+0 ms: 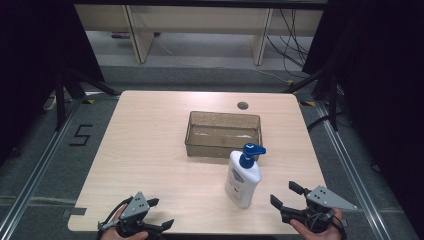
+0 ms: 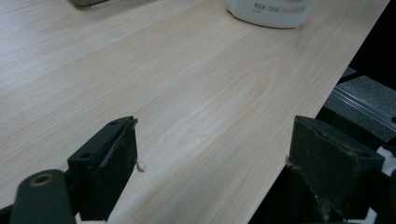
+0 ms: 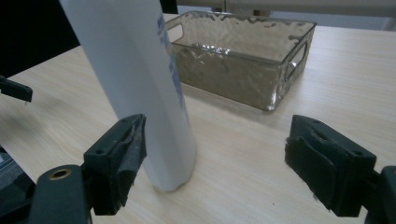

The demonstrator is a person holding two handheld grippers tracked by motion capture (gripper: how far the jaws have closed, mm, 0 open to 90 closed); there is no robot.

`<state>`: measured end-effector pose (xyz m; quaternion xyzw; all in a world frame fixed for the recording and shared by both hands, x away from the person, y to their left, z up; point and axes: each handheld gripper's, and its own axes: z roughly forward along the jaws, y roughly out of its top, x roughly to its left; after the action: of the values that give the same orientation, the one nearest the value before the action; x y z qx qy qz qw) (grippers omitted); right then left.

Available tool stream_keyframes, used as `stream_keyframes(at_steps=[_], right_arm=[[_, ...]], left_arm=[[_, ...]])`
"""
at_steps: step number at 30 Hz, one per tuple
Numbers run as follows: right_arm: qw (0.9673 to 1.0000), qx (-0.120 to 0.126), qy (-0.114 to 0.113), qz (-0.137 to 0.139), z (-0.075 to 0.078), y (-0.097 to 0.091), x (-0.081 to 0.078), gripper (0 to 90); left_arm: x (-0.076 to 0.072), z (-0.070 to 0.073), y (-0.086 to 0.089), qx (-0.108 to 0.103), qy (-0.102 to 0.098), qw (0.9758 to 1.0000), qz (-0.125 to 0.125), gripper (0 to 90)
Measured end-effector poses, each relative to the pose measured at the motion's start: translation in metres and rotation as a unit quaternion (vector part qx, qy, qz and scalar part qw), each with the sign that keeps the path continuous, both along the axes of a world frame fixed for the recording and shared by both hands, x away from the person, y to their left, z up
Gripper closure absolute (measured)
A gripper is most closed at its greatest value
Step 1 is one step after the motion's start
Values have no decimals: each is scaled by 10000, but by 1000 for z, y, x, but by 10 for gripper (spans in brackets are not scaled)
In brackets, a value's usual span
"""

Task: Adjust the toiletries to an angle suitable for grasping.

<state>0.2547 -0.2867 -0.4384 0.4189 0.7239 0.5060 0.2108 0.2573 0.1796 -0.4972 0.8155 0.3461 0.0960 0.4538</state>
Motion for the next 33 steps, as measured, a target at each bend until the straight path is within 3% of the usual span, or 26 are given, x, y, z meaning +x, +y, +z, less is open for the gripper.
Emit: stream_keyframes(at_steps=[9, 11, 20, 21, 24, 25, 27, 29, 33], right_arm=[[9992, -142, -292, 240, 8, 7, 0, 209], [9995, -3, -127, 281, 13, 11, -3, 216], [9989, 5, -290, 365, 22, 17, -4, 212], [9985, 101, -304, 451, 24, 19, -4, 213], [9983, 57, -356, 462, 27, 20, -4, 215], [9981, 62, -418, 446, 28, 20, -3, 216], [9983, 83, -304, 494, 32, 23, -5, 224], [9974, 90, -437, 558, 32, 23, -2, 225], [9975, 72, -401, 576, 35, 23, -2, 228]], left_arm=[[0, 0, 0, 10, -12, 10000, 6, 150], [0, 0, 0, 10, -18, 10000, 22, 150], [0, -1, -1, 0, -17, 10000, 31, 150], [1, 0, 1, 111, 1, 9999, 6, 150], [1, 0, 1, 104, -2, 9999, 14, 150], [0, -1, -1, 10, 15, 10000, 24, 150], [0, -1, 0, 50, 24, 10000, 10, 150], [0, -1, -1, 14, 21, 10000, 22, 150], [0, 0, 0, 49, 30, 10000, 23, 150]])
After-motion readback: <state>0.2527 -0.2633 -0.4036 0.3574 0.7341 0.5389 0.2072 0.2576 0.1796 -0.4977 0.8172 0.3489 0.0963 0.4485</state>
